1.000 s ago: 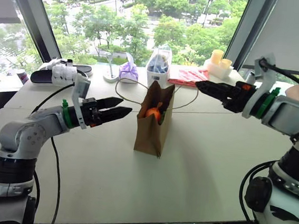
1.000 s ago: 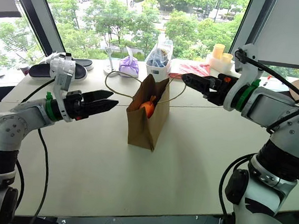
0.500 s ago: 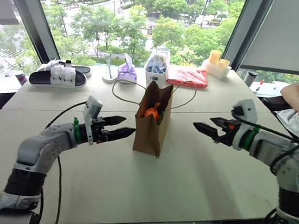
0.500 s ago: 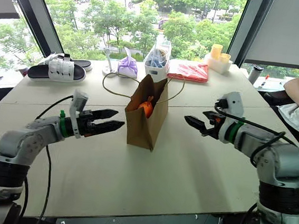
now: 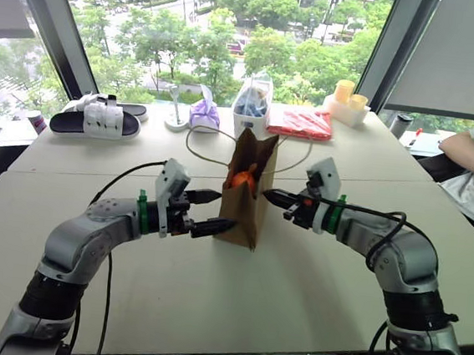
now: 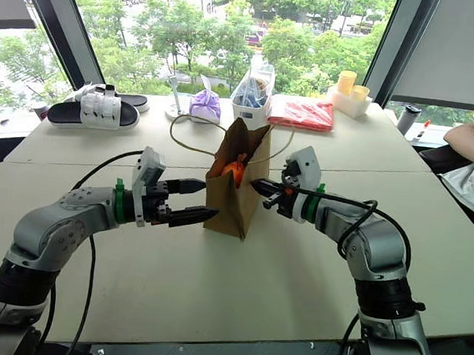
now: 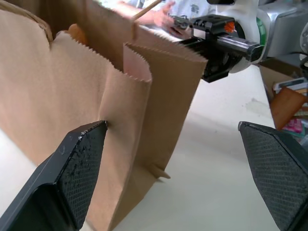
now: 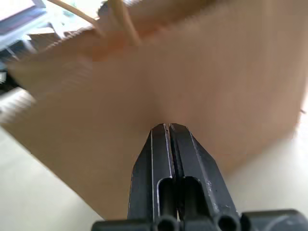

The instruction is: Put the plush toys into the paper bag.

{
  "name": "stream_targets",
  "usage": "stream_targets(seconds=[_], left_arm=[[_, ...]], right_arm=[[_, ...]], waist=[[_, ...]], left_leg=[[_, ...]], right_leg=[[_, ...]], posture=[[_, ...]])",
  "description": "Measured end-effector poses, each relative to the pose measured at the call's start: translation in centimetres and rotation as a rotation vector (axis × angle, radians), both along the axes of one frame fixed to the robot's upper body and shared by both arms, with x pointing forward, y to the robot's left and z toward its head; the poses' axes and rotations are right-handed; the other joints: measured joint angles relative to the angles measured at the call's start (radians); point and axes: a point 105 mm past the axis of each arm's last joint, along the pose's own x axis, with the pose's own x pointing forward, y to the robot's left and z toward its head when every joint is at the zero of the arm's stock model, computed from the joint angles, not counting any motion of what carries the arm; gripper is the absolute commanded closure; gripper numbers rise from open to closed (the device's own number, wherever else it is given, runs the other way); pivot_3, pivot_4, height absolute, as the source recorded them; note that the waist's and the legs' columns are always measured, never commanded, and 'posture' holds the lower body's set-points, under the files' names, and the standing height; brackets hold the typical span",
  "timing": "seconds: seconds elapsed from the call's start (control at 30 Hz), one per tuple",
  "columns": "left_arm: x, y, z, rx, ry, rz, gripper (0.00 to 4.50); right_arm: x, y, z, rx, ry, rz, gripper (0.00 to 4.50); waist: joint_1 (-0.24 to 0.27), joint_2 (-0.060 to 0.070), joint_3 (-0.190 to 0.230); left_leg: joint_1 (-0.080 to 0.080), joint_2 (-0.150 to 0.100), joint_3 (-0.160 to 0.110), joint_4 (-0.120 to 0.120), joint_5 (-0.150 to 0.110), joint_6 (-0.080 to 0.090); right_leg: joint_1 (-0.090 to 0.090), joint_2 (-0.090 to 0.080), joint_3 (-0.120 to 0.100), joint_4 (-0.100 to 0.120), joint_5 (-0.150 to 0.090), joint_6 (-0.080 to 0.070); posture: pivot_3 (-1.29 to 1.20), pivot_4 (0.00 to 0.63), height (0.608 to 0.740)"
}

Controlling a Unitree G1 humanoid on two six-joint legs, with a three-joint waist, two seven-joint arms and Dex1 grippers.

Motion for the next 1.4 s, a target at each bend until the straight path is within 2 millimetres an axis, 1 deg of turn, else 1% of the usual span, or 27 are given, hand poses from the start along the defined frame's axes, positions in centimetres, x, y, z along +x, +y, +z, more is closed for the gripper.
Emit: stream_targets(seconds=[0.07, 0.13, 0.23, 0.3, 0.43, 0.53, 0.63, 0.73, 0.77, 0.97, 1.0, 1.13, 1.2, 1.27, 1.33, 1.4], left_arm=[[0.1, -0.2, -0.5, 0.027, -0.006, 0.007, 0.0], [0.2, -0.8, -0.7, 0.024, -0.008, 0.011, 0.0], [0.3, -1.2, -0.9, 0.019, -0.005, 0.013, 0.0], [0.7, -1.2, -1.0, 0.032, -0.019, 0.05, 0.0], [1.7, -1.2, -2.0, 0.069, -0.024, 0.119, 0.0], [2.2, -1.5, -2.1, 0.066, -0.043, 0.167, 0.0], [2.8, -1.2, -2.3, 0.08, -0.06, 0.218, 0.0], [3.3, -1.3, -2.6, 0.071, -0.054, 0.25, 0.84], [3.3, -1.4, -2.6, 0.066, -0.051, 0.254, 1.24], [4.1, -0.9, -3.0, 0.078, -0.059, 0.314, 4.24], [4.1, -0.8, -3.0, 0.078, -0.061, 0.32, 4.47], [4.2, -0.7, -3.0, 0.078, -0.065, 0.328, 4.47], [4.1, -0.7, -3.0, 0.073, -0.064, 0.313, 4.47], [3.8, -0.7, -2.6, 0.056, -0.077, 0.276, 4.47], [3.5, -0.4, -1.5, 0.017, -0.106, 0.22, 4.47], [3.4, 0.3, -0.1, -0.008, -0.136, 0.162, 4.47]], right_arm=[[-0.5, 1.2, 0.0, 0.0, -0.003, 0.038, 4.47], [-0.7, 2.4, -0.6, 0.01, 0.023, 0.061, 4.47], [-1.0, 3.7, -1.1, 0.008, 0.043, 0.088, 4.47], [-0.9, 3.9, -1.3, -0.004, 0.04, 0.086, 4.47], [-1.0, 4.5, -1.8, -0.03, 0.045, 0.093, 4.47], [-0.9, 4.5, -1.9, -0.04, 0.044, 0.086, 4.47], [-0.8, 4.3, -1.9, -0.041, 0.043, 0.081, 4.47], [-0.7, 4.1, -1.8, -0.041, 0.042, 0.071, 4.5], [-0.6, 3.9, -1.8, -0.042, 0.042, 0.065, 4.5], [-0.1, 3.2, -1.8, -0.046, 0.047, 0.039, 4.5], [-0.1, 3.1, -1.8, -0.049, 0.046, 0.036, 4.5], [0.2, 2.3, -1.5, -0.055, 0.042, 0.014, 4.5], [0.3, 1.1, -1.3, -0.068, 0.043, -0.016, 4.5], [0.1, -0.5, -0.5, -0.082, 0.022, -0.054, 4.5], [-0.4, -2.8, 0.4, -0.089, 0.005, -0.099, 4.5], [-0.9, -4.8, 0.9, -0.096, 0.003, -0.147, 4.5]], waist=[[0.0, 0.0, 0.0], [0.0, 0.0, 0.0], [-0.001, 0.0, 0.0], [0.0, 0.0, 0.0], [-0.001, 0.0, 0.0], [0.0, 0.0, 0.0], [0.0, 0.0, 0.0], [0.0, 0.0, 0.0], [0.0, 0.0, 0.0], [0.0, 0.0, 0.0], [0.0, 0.0, 0.0], [0.0, 0.0, 0.0], [0.002, 0.0, 0.0], [0.004, 0.0, 0.0], [0.004, 0.0, 0.0], [0.003, 0.0, 0.0]], left_leg=[[0.002, 0.0, 0.0, 0.0, 0.0, 0.0], [0.002, 0.0, 0.0, 0.0, 0.0, 0.0], [0.002, 0.0, 0.0, 0.0, 0.0, 0.0], [0.002, 0.0, 0.0, 0.0, 0.0, 0.0], [0.002, 0.0, 0.0, 0.0, 0.0, 0.0], [0.002, 0.0, 0.0, 0.0, 0.0, 0.0], [0.002, 0.0, 0.0, 0.0, 0.0, 0.0], [0.002, 0.0, 0.0, 0.0, 0.0, 0.0], [0.002, 0.0, 0.0, 0.0, 0.0, 0.0], [0.002, 0.0, 0.0, 0.0, 0.0, 0.0], [0.002, 0.0, 0.0, 0.0, 0.0, 0.0], [0.002, 0.0, 0.0, 0.0, 0.0, 0.0], [0.002, -0.001, 0.0, 0.0, 0.0, 0.0], [0.001, -0.001, 0.0, 0.0, 0.0, 0.0], [0.001, -0.001, 0.0, 0.0, 0.0, 0.001], [0.001, -0.001, 0.001, 0.0, 0.0, 0.001]], right_leg=[[0.002, 0.0, 0.0, 0.0, 0.0, 0.0], [0.002, 0.0, 0.0, 0.0, 0.0, 0.0], [0.001, 0.0, 0.0, 0.0, 0.0, 0.0], [0.001, 0.0, 0.0, 0.0, 0.0, 0.0], [0.001, 0.0, 0.0, 0.0, 0.0, 0.0], [0.002, 0.0, 0.0, 0.0, 0.0, 0.0], [0.002, 0.0, 0.0, 0.0, 0.0, 0.0], [0.002, 0.0, 0.0, 0.0, 0.0, 0.0], [0.002, 0.0, 0.0, 0.0, 0.0, 0.0], [0.002, 0.0, 0.0, 0.0, 0.0, 0.0], [0.002, 0.0, 0.0, 0.0, 0.0, 0.0], [0.002, 0.0, 0.0, 0.0, 0.0, 0.0], [0.002, 0.0, 0.0, 0.0, 0.0, 0.0], [0.002, 0.0, 0.0, 0.0, 0.0, 0.0], [0.002, 0.0, -0.001, -0.001, 0.0, 0.0], [0.002, 0.0, -0.001, -0.001, 0.0, 0.0]], posture=[[0.0, 0.15, 0.74], [0.0, 0.15, 0.74], [0.0, 0.15, 0.74], [0.0, 0.15, 0.74], [0.0, 0.15, 0.74], [0.0, 0.15, 0.74], [0.0, 0.15, 0.74], [0.0, 0.15, 0.74], [0.0, 0.15, 0.74], [0.0, 0.15, 0.74], [0.0, 0.15, 0.74], [0.0, 0.15, 0.74], [0.0, 0.15, 0.74], [0.0, 0.15, 0.74], [0.0, 0.15, 0.74], [0.0, 0.15, 0.74]])
